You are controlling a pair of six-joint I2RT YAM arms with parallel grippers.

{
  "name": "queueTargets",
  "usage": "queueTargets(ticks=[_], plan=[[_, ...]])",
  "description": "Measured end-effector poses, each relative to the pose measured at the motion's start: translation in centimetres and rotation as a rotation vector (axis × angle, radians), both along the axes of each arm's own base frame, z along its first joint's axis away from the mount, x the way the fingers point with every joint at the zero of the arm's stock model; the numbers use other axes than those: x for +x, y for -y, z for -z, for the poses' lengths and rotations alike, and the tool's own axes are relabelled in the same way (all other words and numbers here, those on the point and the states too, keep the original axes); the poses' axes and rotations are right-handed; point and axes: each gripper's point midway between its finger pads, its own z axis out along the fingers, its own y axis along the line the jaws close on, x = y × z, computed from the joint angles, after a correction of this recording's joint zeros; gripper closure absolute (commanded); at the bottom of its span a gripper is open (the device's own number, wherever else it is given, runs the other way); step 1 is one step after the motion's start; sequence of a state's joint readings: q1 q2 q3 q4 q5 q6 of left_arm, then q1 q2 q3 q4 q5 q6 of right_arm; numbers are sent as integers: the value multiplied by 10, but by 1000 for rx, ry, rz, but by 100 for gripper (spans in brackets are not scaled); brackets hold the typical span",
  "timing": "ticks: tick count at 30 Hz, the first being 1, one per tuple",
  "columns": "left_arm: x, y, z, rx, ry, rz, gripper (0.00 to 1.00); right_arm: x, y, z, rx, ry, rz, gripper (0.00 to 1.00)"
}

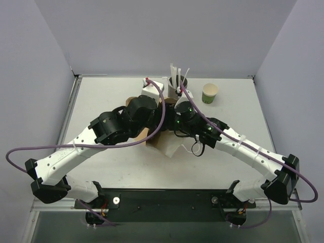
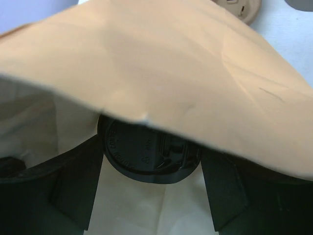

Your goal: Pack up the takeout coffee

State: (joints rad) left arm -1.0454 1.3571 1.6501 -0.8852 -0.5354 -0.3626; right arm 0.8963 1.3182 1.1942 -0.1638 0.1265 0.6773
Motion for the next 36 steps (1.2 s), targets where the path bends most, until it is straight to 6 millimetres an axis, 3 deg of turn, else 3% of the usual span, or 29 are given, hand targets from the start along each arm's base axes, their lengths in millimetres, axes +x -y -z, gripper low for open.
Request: queueTargets(ticks=[6, 11, 18, 26, 30, 36], plan=[[9, -19, -9, 39, 89, -91, 100, 14, -25, 1, 82, -44, 31, 43], [-4, -20, -5, 93, 156, -163, 100, 24, -42, 16, 104, -84, 46, 44], [-10, -34, 17, 113, 199, -272, 100, 25, -48, 35, 114, -128, 46, 45], [-10, -42, 16, 43, 207, -352, 100, 15, -58, 41, 124, -134, 11, 46], [-10, -43, 18, 9, 199, -380, 100, 11, -57, 47, 104, -131, 10, 46], [-17, -56, 37, -62, 210, -354, 100, 6, -50, 56, 47, -117, 7, 46]])
